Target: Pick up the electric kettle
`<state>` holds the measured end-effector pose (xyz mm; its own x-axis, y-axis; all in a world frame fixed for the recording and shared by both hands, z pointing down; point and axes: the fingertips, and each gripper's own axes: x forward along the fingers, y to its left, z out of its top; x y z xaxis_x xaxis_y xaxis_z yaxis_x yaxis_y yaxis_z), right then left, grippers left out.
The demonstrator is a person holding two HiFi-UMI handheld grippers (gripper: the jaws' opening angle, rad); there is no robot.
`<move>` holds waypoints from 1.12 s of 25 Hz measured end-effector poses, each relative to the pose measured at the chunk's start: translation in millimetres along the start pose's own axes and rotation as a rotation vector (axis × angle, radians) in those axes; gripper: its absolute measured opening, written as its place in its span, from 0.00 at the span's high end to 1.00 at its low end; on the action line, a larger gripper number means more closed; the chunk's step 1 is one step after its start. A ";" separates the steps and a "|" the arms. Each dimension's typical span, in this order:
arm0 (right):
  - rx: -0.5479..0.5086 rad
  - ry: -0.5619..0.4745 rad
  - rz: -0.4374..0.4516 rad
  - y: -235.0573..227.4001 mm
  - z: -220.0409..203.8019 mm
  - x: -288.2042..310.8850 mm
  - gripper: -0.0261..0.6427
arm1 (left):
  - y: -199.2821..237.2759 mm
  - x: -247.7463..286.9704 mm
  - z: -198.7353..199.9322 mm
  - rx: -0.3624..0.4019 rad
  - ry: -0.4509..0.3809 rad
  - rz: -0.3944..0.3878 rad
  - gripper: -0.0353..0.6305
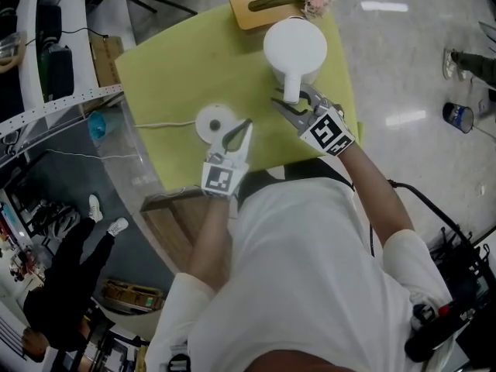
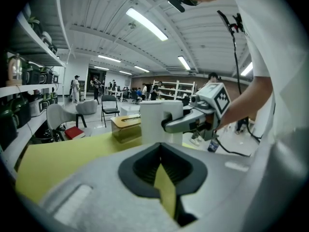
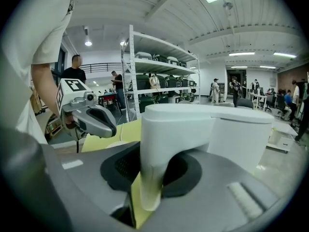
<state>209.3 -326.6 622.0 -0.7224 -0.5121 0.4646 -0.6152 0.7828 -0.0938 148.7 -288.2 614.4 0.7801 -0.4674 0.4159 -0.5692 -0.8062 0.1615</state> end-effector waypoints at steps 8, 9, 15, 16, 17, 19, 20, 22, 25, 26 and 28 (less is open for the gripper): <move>0.005 0.015 -0.046 12.7 -27.3 -4.7 0.83 | -4.4 6.0 -7.2 -0.003 0.017 -0.014 0.94; 0.007 0.018 -0.051 14.6 -31.0 -4.5 0.83 | -4.9 5.7 -8.9 -0.003 0.017 -0.016 0.94; -0.001 0.020 -0.068 17.3 -39.1 -1.1 0.83 | -7.9 4.9 -15.0 0.001 0.017 -0.030 0.94; -0.004 0.022 -0.067 17.2 -39.5 -1.0 0.82 | -9.3 4.6 -15.6 0.002 0.016 -0.030 0.94; -0.007 0.025 -0.066 17.2 -39.9 -1.0 0.82 | -10.6 3.9 -16.1 0.004 0.015 -0.031 0.94; -0.016 0.038 -0.062 17.8 -40.8 -1.0 0.81 | -12.5 1.7 -17.3 0.007 0.014 -0.033 0.94; -0.020 0.044 -0.060 18.4 -41.3 -1.4 0.80 | -13.4 0.3 -17.4 0.007 0.014 -0.033 0.94; -0.022 0.055 -0.057 19.8 -41.9 -2.2 0.78 | -14.4 -2.8 -16.5 0.008 0.014 -0.034 0.94; -0.020 0.067 -0.060 21.0 -42.3 -3.6 0.76 | -14.3 -7.0 -13.4 0.018 0.014 -0.037 0.94; -0.021 0.072 -0.064 21.4 -42.9 -4.2 0.75 | -14.3 -8.4 -12.6 0.019 0.014 -0.039 0.94; -0.021 0.079 -0.075 22.1 -44.3 -6.1 0.73 | -14.5 -12.1 -12.0 0.024 0.012 -0.043 0.94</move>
<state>214.1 -290.6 656.1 -0.6468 -0.5410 0.5376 -0.6596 0.7507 -0.0382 144.3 -266.5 617.7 0.8005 -0.4275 0.4200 -0.5285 -0.8341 0.1582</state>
